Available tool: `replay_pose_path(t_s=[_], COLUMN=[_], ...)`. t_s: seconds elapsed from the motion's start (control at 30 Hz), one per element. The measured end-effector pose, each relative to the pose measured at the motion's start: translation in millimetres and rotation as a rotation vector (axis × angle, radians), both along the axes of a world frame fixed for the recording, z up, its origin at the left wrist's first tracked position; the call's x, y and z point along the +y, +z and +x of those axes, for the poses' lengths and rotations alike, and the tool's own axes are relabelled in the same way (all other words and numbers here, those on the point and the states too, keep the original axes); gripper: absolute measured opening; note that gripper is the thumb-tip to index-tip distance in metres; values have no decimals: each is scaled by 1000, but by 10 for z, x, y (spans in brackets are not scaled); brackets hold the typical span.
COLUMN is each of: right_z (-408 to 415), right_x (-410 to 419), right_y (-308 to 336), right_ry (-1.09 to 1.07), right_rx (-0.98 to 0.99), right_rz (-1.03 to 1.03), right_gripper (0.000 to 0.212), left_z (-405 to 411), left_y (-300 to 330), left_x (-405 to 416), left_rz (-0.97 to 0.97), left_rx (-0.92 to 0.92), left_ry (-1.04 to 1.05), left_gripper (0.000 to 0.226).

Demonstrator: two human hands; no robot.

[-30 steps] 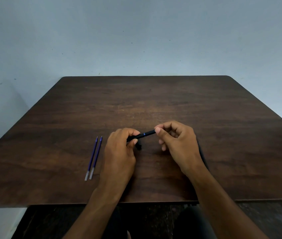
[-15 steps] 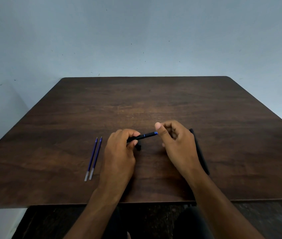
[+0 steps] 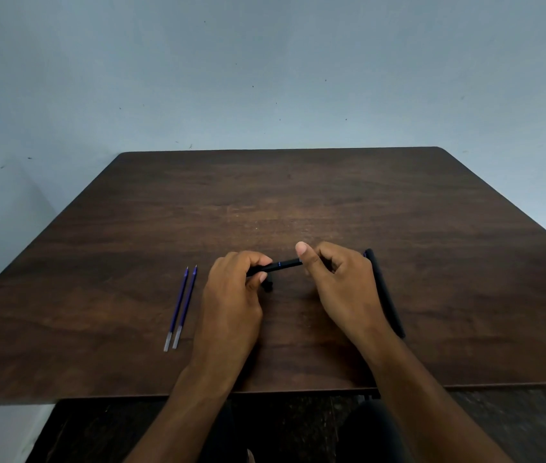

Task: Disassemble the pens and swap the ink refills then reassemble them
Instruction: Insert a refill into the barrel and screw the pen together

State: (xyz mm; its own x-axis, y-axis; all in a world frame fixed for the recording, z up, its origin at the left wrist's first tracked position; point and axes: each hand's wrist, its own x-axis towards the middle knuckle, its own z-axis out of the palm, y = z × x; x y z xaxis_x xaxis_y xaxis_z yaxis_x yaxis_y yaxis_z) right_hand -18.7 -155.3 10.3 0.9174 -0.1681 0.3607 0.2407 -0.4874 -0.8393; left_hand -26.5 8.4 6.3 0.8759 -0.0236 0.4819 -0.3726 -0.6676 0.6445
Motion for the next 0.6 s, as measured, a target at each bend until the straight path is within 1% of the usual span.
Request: replay_pose_path(t_s=[0.03,0.07,0.17,0.2,0.3,0.4,0.53,0.57,0.6], right_z=[-5,-11,-33,-35,-34,-31,-36,-41,-41], right_x=[3,6,14,11,8,3,20,22,25], right_y=[3,3,11,7,4,7,6,10,15], right_ry=[-5,-4,28,26,18,12,19,17,19], right_rx=[9,17,18,9,1,-8,17,27,34], right_rz=[26,61,137,124,80,32,27,45,84], right_gripper=[48,39,7,4,11,25,42,40,32], left_z=[-1,-1,-2,-3,-3,1,3,2,1], left_y=[0,0,0,1,2,2,-4,-4,-5], left_x=[-2,-3,0,2,2,-4,-5,-4,-3], left_rz=[1,-1,-4,-3,-9,-16,-21,-22,-21], left_rx=[0,-3,-1,1,0,3,-5,-13,-19], left_ry=[3,6,14,15,11,5,6,6,6], left_gripper=[24,24,25,24,24,24,25,25,25])
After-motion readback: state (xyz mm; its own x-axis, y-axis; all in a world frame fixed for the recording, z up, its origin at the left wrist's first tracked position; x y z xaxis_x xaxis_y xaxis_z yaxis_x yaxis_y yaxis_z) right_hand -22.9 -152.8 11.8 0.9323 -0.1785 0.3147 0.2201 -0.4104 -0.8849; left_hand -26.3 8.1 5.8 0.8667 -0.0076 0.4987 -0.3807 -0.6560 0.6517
